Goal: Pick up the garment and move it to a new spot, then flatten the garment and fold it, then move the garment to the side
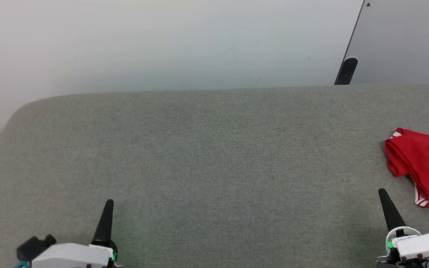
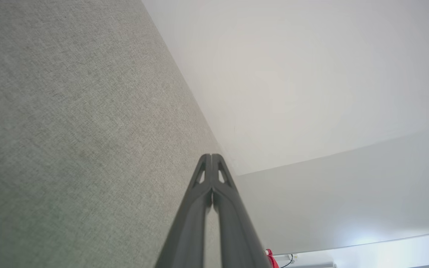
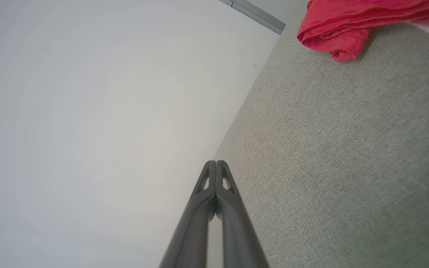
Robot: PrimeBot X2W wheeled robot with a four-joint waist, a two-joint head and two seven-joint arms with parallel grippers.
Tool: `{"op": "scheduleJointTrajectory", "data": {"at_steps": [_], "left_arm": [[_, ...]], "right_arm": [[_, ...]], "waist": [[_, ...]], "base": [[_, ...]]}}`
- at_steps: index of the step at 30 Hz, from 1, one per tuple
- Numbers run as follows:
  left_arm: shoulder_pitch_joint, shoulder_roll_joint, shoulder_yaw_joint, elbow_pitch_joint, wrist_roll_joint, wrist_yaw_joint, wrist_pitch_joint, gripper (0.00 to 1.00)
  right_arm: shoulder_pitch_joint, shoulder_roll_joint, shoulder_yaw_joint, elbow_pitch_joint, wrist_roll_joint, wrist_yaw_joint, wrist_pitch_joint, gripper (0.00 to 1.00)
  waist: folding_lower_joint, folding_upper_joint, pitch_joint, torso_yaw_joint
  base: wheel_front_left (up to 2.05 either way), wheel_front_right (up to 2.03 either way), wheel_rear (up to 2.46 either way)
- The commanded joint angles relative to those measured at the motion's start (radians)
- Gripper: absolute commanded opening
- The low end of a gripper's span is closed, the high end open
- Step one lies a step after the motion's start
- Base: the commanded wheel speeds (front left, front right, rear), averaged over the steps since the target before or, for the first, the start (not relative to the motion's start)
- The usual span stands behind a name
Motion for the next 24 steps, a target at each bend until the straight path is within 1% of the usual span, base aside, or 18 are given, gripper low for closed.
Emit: {"op": "scheduleJointTrajectory", "data": {"at_steps": [1,24], "left_arm": [[-0.017,-0.001,0.006,-0.005,-0.018,-0.010,0.005,0.00],[-0.051,-0.020,0.029,0.018,-0.191,-0.018,0.057,0.00]], "right_arm": [[-0.021,-0.001,-0.007,-0.005,0.021,-0.001,0.004,0.00],[-0.037,0.023,-0.026,0.014,0.188,-0.001,0.037,0.00]], "waist": [[0.0000,0.0000,0.000,0.000],[0.0000,0.0000,-0.007,-0.005]], "base": [[0.00,0.00,0.00],[0.00,0.00,0.00]]}}
